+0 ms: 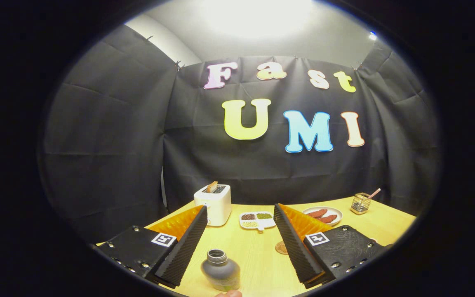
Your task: Take the bottle from table, then pour the juice into the cup, finally place the bottle on the coaster
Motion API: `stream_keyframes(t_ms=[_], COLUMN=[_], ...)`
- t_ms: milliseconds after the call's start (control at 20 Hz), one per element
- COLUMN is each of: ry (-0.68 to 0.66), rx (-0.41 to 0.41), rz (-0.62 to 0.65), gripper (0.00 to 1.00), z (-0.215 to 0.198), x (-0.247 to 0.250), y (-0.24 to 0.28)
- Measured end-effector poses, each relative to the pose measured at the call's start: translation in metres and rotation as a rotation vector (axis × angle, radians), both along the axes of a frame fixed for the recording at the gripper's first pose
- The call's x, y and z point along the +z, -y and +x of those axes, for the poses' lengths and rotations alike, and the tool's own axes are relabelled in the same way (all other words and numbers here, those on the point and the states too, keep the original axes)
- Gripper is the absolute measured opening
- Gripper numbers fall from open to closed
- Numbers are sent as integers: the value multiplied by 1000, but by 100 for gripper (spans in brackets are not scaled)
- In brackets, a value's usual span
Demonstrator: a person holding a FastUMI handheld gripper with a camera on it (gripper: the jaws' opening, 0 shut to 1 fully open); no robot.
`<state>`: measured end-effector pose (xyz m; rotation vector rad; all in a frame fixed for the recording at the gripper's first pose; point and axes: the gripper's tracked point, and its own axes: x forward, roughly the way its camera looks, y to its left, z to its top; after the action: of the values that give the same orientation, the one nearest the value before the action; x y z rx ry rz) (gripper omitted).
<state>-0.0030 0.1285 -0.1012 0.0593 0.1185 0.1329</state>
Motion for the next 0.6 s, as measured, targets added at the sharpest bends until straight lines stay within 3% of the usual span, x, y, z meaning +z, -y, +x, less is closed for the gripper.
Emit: stream_keyframes(t_ms=[600], ry=[-156], rx=[-11], rz=[1], gripper=[99], z=[-10], x=[-66], y=[-23])
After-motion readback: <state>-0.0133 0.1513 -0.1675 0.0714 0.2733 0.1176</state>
